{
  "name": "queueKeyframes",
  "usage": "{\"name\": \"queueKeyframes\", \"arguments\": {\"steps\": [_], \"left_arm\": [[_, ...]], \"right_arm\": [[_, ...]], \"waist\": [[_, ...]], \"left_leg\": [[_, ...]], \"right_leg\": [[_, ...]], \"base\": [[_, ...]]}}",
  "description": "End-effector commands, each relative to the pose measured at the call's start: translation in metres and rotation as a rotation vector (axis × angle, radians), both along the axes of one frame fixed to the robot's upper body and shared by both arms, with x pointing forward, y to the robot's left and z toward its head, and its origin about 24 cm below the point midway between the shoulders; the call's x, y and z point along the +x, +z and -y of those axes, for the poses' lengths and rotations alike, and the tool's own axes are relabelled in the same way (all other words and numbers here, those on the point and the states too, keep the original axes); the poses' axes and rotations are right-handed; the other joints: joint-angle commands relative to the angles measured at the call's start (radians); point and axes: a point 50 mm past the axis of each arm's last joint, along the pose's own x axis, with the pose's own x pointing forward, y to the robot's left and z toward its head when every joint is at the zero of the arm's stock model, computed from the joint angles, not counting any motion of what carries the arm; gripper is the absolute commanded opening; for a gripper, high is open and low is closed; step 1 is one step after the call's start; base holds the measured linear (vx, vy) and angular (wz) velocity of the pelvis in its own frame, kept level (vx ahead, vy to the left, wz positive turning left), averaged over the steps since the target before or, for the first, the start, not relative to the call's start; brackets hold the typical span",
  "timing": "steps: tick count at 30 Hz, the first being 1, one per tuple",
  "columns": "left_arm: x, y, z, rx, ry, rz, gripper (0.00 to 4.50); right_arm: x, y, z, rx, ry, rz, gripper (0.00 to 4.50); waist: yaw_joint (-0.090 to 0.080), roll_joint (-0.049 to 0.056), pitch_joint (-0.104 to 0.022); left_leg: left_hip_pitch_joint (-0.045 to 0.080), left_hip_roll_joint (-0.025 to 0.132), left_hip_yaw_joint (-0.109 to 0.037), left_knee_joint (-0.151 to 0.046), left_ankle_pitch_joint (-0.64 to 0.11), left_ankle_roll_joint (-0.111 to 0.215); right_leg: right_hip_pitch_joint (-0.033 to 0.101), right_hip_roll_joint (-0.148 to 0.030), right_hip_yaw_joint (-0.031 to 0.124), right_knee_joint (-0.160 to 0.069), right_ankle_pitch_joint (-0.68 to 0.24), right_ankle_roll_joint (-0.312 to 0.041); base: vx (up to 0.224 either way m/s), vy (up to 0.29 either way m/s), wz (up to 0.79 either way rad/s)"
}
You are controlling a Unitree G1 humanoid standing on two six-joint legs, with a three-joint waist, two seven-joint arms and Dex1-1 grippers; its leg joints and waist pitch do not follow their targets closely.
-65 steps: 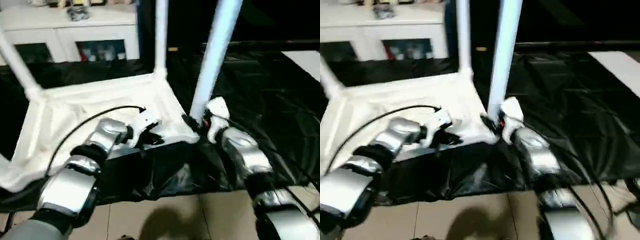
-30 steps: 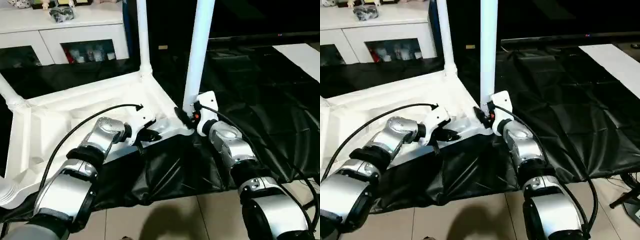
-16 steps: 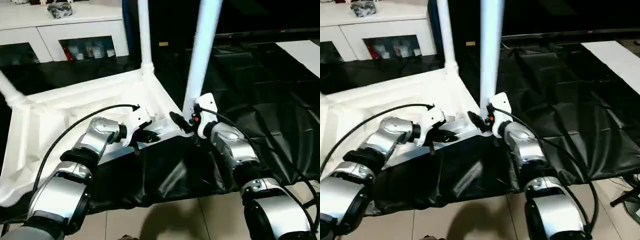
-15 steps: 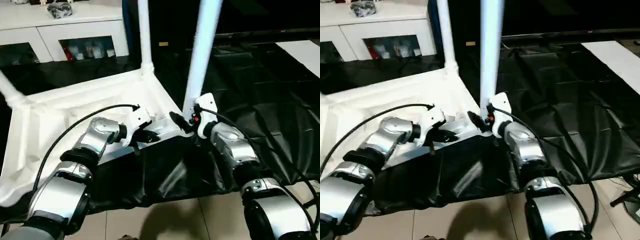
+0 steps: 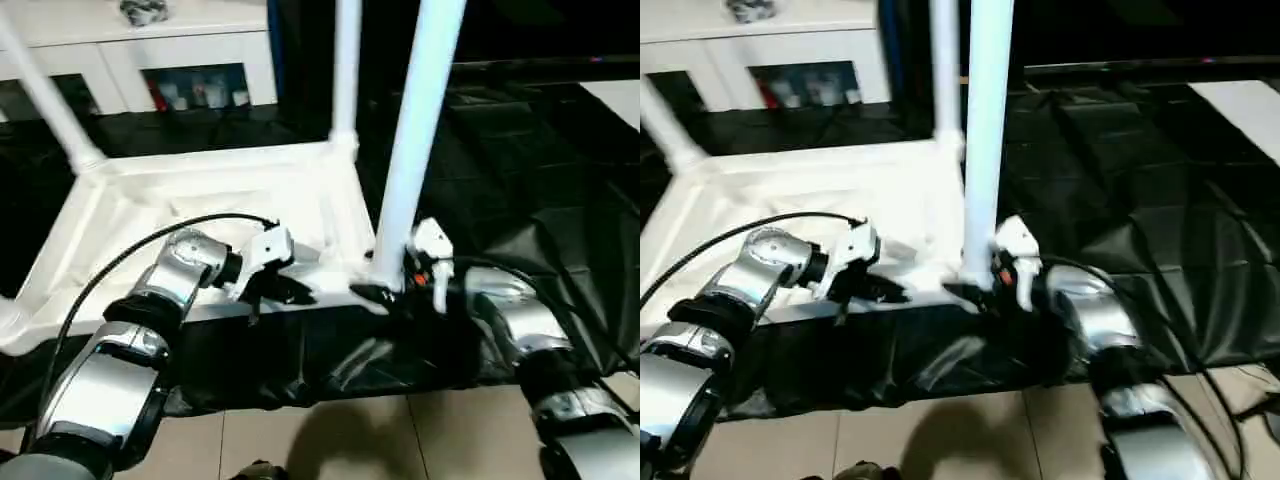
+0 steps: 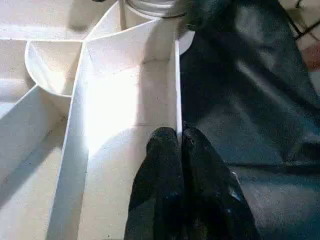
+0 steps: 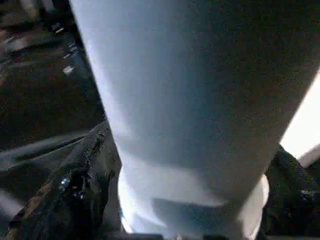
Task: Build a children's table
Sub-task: Rotate leg to tighten
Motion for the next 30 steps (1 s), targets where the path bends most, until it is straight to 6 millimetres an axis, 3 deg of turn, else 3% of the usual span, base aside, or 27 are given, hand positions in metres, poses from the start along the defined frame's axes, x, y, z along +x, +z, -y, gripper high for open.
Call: {"name": "queueKeyframes", "arguments": {"steps": [1,2,8,19,24,25,26,28,29,30], "left_arm": [[0.001,0.010,0.012,-0.028,-0.080,0.036,0.00],[0.001,0.010,0.012,-0.025,-0.087,0.034,0.00],[-0.001,0.009,0.011,-0.021,-0.108,0.014,0.00],[-0.001,0.007,0.011,-0.047,-0.090,-0.009,0.00],[-0.001,0.006,0.013,-0.069,-0.070,-0.015,0.00],[-0.001,0.006,0.012,-0.070,-0.069,-0.016,0.00],[-0.001,0.006,0.012,-0.070,-0.067,-0.015,0.00],[-0.001,0.006,0.012,-0.072,-0.063,-0.015,0.00],[-0.001,0.006,0.012,-0.072,-0.059,-0.015,0.00],[-0.001,0.005,0.012,-0.071,-0.053,-0.012,0.00]], "right_arm": [[-0.006,-0.001,-0.009,-0.016,0.084,-0.007,3.70],[-0.006,0.000,-0.008,-0.021,0.090,-0.006,3.37],[-0.013,-0.001,-0.004,-0.050,0.134,-0.023,2.97],[-0.024,-0.013,-0.007,-0.020,0.116,-0.080,2.86],[-0.022,-0.024,-0.005,0.033,-0.014,-0.116,2.86],[-0.022,-0.027,-0.005,0.030,-0.034,-0.110,2.86],[-0.023,-0.029,-0.005,0.024,-0.048,-0.105,2.86],[-0.024,-0.030,-0.005,0.022,-0.049,-0.107,2.86],[-0.024,-0.031,-0.006,0.020,-0.051,-0.105,2.86],[-0.025,-0.032,-0.006,0.016,-0.063,-0.101,2.86]], "waist": [[-0.005,-0.001,-0.069],[-0.004,-0.001,-0.070],[0.003,-0.002,-0.071],[0.004,-0.003,-0.071],[0.003,-0.001,-0.067],[0.004,0.010,-0.066],[0.000,0.003,-0.065],[-0.005,0.003,-0.064],[-0.004,0.016,-0.065],[-0.008,0.009,-0.064]], "left_leg": [[0.038,0.050,-0.013,-0.054,-0.060,0.168],[0.039,0.051,-0.013,-0.054,-0.057,0.165],[0.039,0.050,-0.013,-0.051,-0.046,0.170],[0.038,0.050,-0.013,-0.051,-0.054,0.164],[0.040,0.052,-0.014,-0.059,-0.114,0.128],[0.039,0.052,-0.015,-0.061,-0.135,0.113],[0.039,0.052,-0.014,-0.064,-0.153,0.099],[0.039,0.050,-0.015,-0.066,-0.162,0.090],[0.040,0.050,-0.016,-0.066,-0.169,0.085],[0.041,0.051,-0.015,-0.068,-0.182,0.080]], "right_leg": [[0.039,-0.053,0.038,-0.048,0.290,-0.319],[0.038,-0.053,0.037,-0.047,0.290,-0.320],[0.038,-0.054,0.038,-0.046,0.305,-0.319],[0.038,-0.055,0.039,-0.046,0.284,-0.322],[0.035,-0.055,0.040,-0.052,0.205,-0.321],[0.035,-0.058,0.040,-0.052,0.184,-0.322],[0.036,-0.055,0.041,-0.055,0.178,-0.318],[0.038,-0.053,0.041,-0.055,0.179,-0.315],[0.037,-0.055,0.040,-0.053,0.178,-0.315],[0.037,-0.053,0.041,-0.056,0.179,-0.315]], "base": [[0.000,0.000,0.00],[0.000,0.000,0.00],[0.000,0.000,0.00],[0.000,0.000,0.00],[0.000,0.000,0.00],[0.000,0.000,0.00],[0.000,0.000,0.00],[0.000,0.000,0.00],[0.000,0.000,0.00],[0.000,0.000,0.00]]}}
